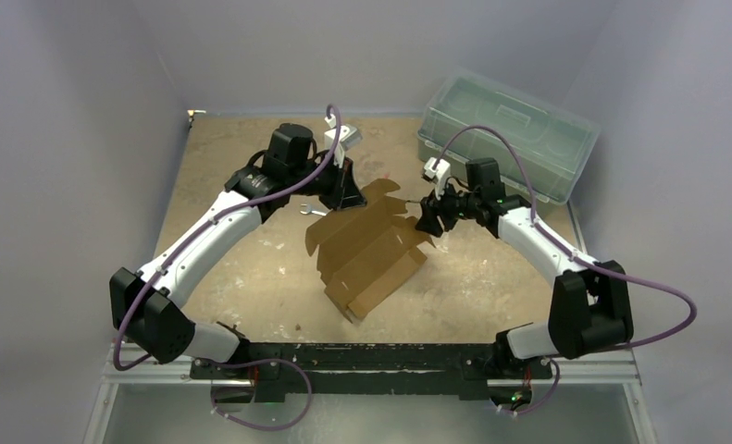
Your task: Fold the paper box
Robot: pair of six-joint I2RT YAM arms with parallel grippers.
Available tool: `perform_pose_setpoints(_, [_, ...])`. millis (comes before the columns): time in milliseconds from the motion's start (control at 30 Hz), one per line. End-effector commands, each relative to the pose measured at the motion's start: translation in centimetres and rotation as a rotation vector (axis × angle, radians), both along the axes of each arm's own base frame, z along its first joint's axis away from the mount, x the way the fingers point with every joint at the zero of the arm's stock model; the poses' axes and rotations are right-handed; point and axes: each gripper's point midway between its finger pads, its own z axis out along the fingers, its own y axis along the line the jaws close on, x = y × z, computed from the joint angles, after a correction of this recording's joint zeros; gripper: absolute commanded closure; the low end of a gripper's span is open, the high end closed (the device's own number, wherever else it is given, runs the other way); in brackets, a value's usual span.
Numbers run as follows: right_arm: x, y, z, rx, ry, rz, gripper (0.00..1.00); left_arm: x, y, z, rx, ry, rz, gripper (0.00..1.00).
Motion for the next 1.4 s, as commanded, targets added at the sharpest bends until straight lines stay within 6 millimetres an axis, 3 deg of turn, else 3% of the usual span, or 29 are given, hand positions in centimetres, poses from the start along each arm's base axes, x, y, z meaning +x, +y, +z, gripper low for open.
perform_pose_setpoints(0, [1.9,0.0,1.6,0.009,-0.088,-0.046,0.5,-0.1,-0.5,2.9,-0.054,-0.045,-0.023,1.0])
perform_pose_setpoints(133, [1.9,0.4,1.8,0.04,-0.103,-0.041,0.67,-0.3,-0.7,3.4,-0.067,-0.042,-0.041,1.0])
perform_pose_setpoints(200, [1.6,0.7,1.7,0.058,-0.101,-0.021,0.81,-0.5,-0.7,3.6,-0.071,-0.039,-0.047,1.0])
perform_pose_setpoints(267, [1.2,1.1,1.9,0.08,-0.108,0.008,1.0,-0.6,-0.5,3.8,-0.071,-0.041,-0.044,1.0])
perform_pose_setpoints(400, [0.6,1.3,3.8,0.142,-0.22,0.046,1.0,-0.7,0.3,3.9,-0.091,-0.003,-0.02,1.0])
perform_pose_setpoints(533, [-1.2,1.2,6.3,0.244,-0.438,0.11,1.0,-1.3,1.2,3.7,-0.162,0.052,-0.019,1.0])
perform_pose_setpoints(800, [-1.1,0.8,4.5,0.24,-0.493,0.09,1.0,-3.3,0.4,2.9,-0.276,0.174,-0.09,1.0])
perform_pose_setpoints(1100, [-1.0,0.6,3.9,0.224,-0.487,0.082,1.0,-2.9,1.3,-2.6,-0.146,0.244,-0.029,1.0])
perform_pose_setpoints(1367, [0.2,-0.1,3.3,0.195,-0.422,-0.003,1.0,-2.1,0.9,-4.5,-0.161,0.276,-0.009,1.0])
